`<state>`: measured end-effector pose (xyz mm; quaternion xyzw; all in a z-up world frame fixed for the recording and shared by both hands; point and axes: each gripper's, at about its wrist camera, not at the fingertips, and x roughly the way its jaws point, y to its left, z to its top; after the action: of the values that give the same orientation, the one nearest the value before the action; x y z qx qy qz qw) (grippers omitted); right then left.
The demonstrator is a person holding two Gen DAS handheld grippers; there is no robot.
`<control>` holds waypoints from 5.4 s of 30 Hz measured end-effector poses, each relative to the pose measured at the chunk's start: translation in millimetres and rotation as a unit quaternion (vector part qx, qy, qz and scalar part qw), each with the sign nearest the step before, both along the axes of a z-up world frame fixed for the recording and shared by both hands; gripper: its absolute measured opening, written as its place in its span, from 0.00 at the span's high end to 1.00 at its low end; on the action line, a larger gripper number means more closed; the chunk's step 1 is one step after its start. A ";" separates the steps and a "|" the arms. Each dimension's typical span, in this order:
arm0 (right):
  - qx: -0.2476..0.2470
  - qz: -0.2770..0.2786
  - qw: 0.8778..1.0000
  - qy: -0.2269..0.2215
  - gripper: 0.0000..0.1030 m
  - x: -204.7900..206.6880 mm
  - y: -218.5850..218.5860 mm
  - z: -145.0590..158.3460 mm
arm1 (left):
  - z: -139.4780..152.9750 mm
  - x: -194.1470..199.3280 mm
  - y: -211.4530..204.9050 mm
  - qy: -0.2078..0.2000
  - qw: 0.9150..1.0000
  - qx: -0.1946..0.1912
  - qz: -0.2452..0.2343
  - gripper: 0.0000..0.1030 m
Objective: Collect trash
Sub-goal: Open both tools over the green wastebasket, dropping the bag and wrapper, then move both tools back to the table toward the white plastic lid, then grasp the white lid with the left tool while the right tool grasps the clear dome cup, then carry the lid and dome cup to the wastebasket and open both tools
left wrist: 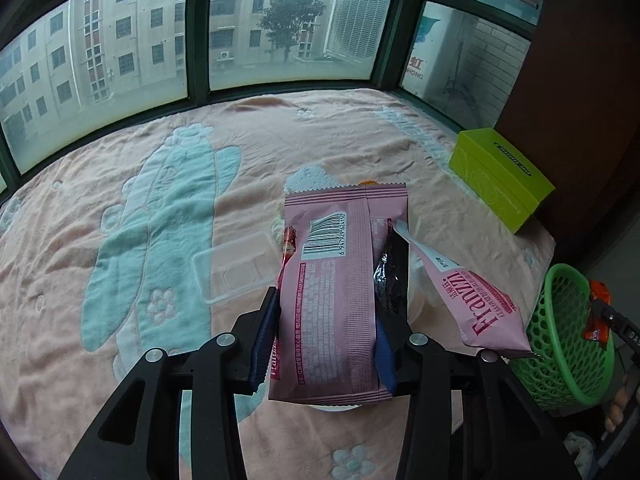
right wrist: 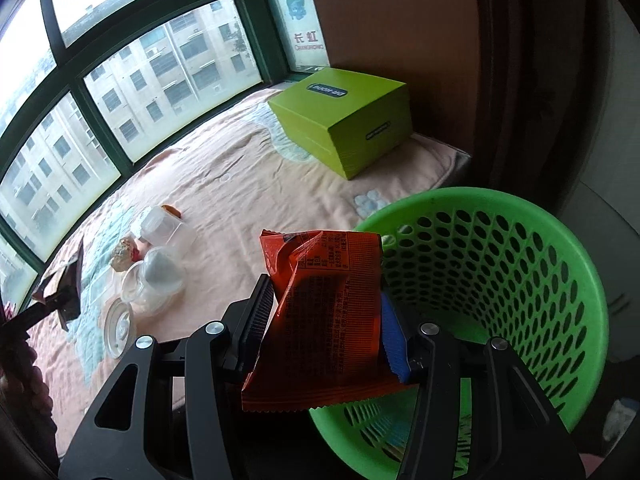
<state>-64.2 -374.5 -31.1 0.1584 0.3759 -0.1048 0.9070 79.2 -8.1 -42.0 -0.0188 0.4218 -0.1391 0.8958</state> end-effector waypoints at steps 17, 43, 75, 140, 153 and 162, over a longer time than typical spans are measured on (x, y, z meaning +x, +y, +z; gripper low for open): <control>-0.007 -0.055 0.998 -0.007 0.36 -39.7 -44.9 2.0 | 48.8 -18.6 -142.4 -0.040 0.985 -0.015 -0.168 0.60; -0.010 -0.134 0.990 -0.050 0.25 -108.3 -95.1 24.9 | 26.5 -83.6 -312.9 -0.003 0.940 0.005 -0.340 0.31; -0.001 0.019 0.999 -0.051 0.20 -22.4 2.2 33.3 | 4.2 -22.2 -100.0 0.013 0.993 0.020 -0.113 0.08; 0.142 0.181 0.972 0.045 0.31 166.7 146.4 -57.6 | -26.3 -12.6 24.9 0.041 0.999 0.012 -0.032 0.13; 0.169 0.168 0.969 0.062 0.42 182.7 147.4 -75.4 | -20.6 -9.7 22.8 0.035 0.999 0.006 -0.032 0.13; 0.128 0.170 0.976 0.039 0.42 163.1 143.1 -54.6 | -12.7 -11.0 15.8 0.026 0.999 0.005 -0.037 0.13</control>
<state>98.9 -231.3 -85.8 0.2032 0.4423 0.0938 0.8685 68.2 7.7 -54.7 -0.0023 0.4463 -0.1690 0.8788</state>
